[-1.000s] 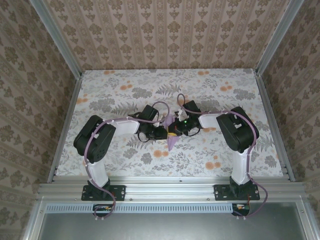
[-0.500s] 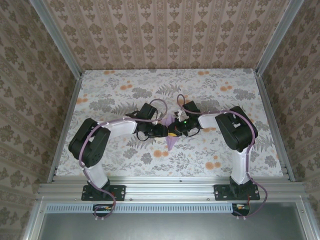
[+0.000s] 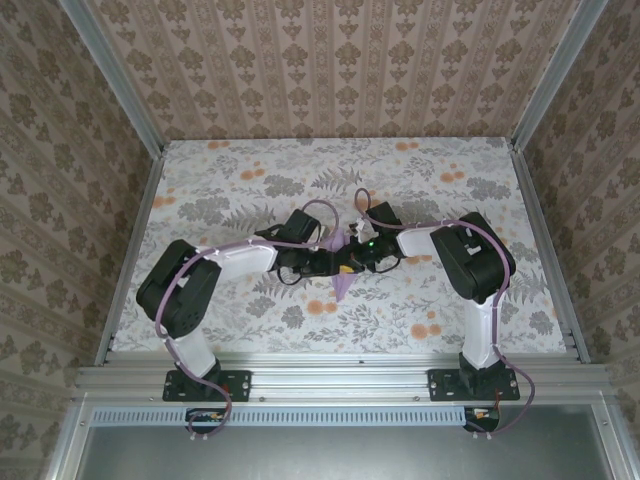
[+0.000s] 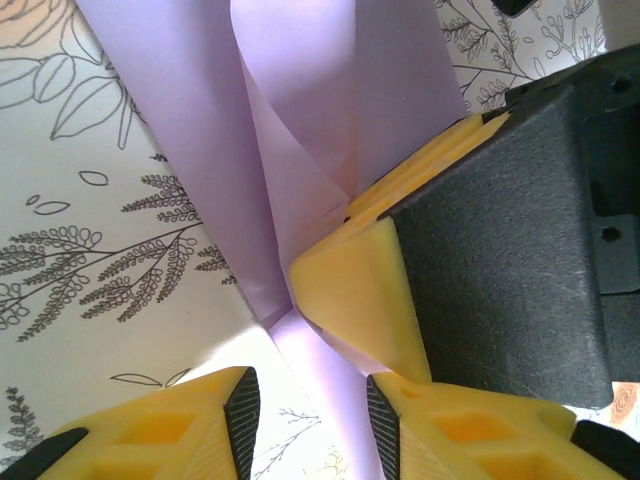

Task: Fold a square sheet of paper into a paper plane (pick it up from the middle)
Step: Fourth fold the wing at the center of the table.

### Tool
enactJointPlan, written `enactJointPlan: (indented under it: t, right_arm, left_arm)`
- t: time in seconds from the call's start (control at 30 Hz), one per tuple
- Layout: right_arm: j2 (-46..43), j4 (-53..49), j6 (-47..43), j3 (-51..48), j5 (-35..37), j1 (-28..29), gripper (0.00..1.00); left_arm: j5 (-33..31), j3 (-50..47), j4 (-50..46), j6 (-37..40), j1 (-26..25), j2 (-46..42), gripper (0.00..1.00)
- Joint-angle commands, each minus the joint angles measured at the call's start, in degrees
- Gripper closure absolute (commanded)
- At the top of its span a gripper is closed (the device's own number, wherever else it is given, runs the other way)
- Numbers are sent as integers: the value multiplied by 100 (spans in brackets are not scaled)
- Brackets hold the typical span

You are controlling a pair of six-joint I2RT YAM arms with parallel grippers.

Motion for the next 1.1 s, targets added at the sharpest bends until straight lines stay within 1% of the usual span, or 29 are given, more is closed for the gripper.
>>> enactJointPlan:
  t: [0.0,0.23,0.37,0.53,0.8,1.07]
  right_arm:
    - [177,182,178,-77,-44,74,86]
    - [154,125,126,-89,-33,73,87]
    - [137,125,118,-100,-24,73,87]
    - [104,119,118,-134,-24,69,87]
    - [62,147,125,-136,-50,75,87]
    - [-34,142,116,-148,-33,74,86]
  left_arm:
    - [137,-242,405,-271,-326,-140,55]
    - [-131,-747,1033,-769,-417,-448,55]
    - [-174,-818,1055,-836,-414,-372,61]
    - [-221,-748,1044,-811,-419,-302,63]
    - [-433,-653,795,-692,-414,-140,72]
    - [-518,-603,611,-566,-419,-37,78]
